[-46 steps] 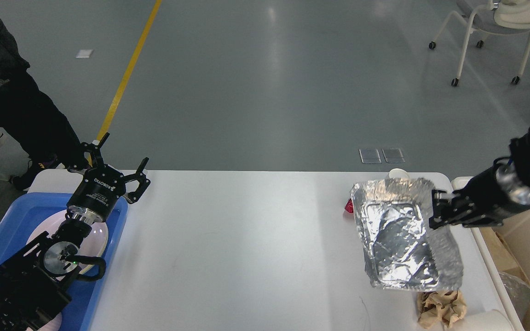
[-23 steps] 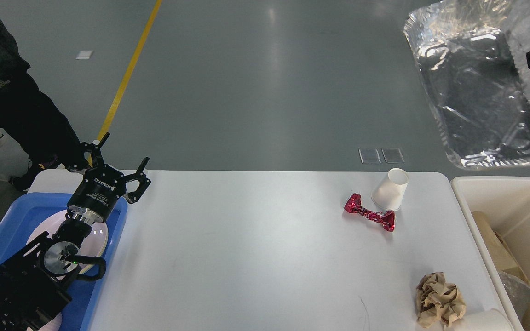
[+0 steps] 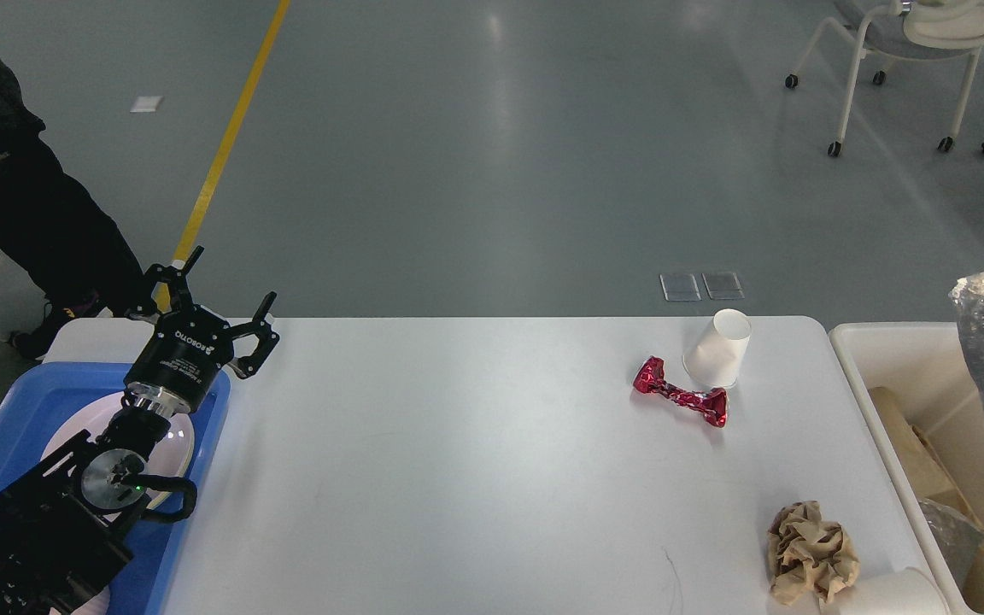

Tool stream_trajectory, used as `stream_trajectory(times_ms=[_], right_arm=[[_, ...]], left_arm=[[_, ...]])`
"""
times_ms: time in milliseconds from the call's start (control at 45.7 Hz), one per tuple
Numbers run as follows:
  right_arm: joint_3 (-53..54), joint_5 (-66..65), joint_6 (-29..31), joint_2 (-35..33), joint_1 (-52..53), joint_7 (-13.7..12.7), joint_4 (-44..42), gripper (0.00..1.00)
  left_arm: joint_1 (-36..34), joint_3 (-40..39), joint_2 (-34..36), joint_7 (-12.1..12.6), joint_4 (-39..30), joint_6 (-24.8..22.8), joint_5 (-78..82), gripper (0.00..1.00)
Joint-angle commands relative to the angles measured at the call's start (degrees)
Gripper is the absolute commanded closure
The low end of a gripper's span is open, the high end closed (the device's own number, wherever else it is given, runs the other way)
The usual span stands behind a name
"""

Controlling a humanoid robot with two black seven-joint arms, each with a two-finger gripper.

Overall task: Tidy desktop
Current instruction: 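Grasp the flat foil sheet, lift it and drop it into the bin, then raise the right gripper and lower it to the crumpled brown paper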

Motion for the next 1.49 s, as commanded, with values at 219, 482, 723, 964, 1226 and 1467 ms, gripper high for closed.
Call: stream_trajectory(times_ms=[219,482,723,964,1226,1467], right_arm=[[5.4,2.5,-4.7,6.2,-25.9,-1.6,-10.0,1.00],[5.4,2.5,-5.5,6.2,-25.8,-1.6,-10.0,0.82],[6.2,2.6,-6.1,6.2,-25.8,-1.6,-10.0,0.00],[6.2,2.6,-6.0,6.1,-25.6,-1.6,-9.9,0.00],[6.5,2.7,-5.5,5.4,-22.8,-1.4,-4.1,0.00],[0.1,2.9,11.5,-10.6,27.7,-1.5,41.8,0.00]], left_arm=[[0.0,0.0,0.0,0.0,0.0,0.0,0.0,0.00],[0.0,0.0,0.0,0.0,0.0,0.0,0.0,0.00],[0.0,0.0,0.0,0.0,0.0,0.0,0.0,0.00],[0.0,0.0,0.0,0.0,0.0,0.0,0.0,0.00],[0.0,0.0,0.0,0.0,0.0,0.0,0.0,0.00],[0.0,0.0,0.0,0.0,0.0,0.0,0.0,0.00]])
